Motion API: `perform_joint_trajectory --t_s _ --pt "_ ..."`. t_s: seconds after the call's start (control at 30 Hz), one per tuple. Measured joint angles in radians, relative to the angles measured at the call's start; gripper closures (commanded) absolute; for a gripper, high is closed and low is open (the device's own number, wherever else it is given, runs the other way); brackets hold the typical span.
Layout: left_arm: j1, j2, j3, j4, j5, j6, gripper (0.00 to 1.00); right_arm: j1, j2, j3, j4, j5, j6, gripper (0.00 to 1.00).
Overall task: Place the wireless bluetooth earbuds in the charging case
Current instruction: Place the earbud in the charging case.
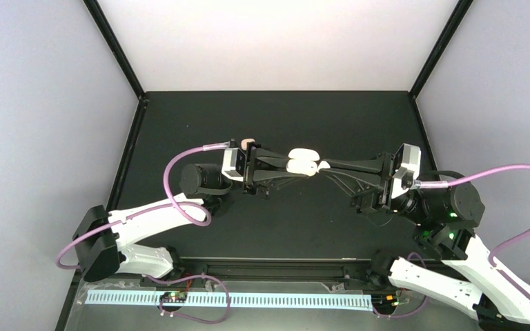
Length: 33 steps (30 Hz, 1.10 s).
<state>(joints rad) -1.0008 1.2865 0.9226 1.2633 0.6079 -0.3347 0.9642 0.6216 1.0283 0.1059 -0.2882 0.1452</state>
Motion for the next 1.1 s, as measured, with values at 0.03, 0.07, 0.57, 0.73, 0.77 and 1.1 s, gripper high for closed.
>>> perform_joint_trajectory --t_s 0.03,0.07,0.57,0.73,0.77,1.1 --pt "0.000 0.003 0.001 0.000 0.004 0.000 0.99 0.000 0.002 0.000 -0.001 -0.004 -0.002 0.99" --pt "0.000 0.006 0.002 -0.002 0.009 0.000 0.98 0.000 0.004 0.000 -0.003 -0.007 -0.005 0.99" --pt "0.000 0.010 0.003 -0.021 0.044 0.001 0.98 0.000 0.029 0.014 -0.032 -0.026 -0.014 0.99" --pt "0.000 0.010 0.003 -0.023 0.043 0.002 0.99 0.000 0.030 0.015 -0.040 -0.026 -0.017 0.99" --pt "0.000 0.010 0.003 -0.024 0.043 0.002 0.98 0.000 0.030 0.015 -0.041 -0.026 -0.017 0.99" --pt "0.000 -0.012 0.003 -0.040 0.043 0.002 0.98 0.000 0.025 0.015 -0.032 -0.024 -0.017 0.99"
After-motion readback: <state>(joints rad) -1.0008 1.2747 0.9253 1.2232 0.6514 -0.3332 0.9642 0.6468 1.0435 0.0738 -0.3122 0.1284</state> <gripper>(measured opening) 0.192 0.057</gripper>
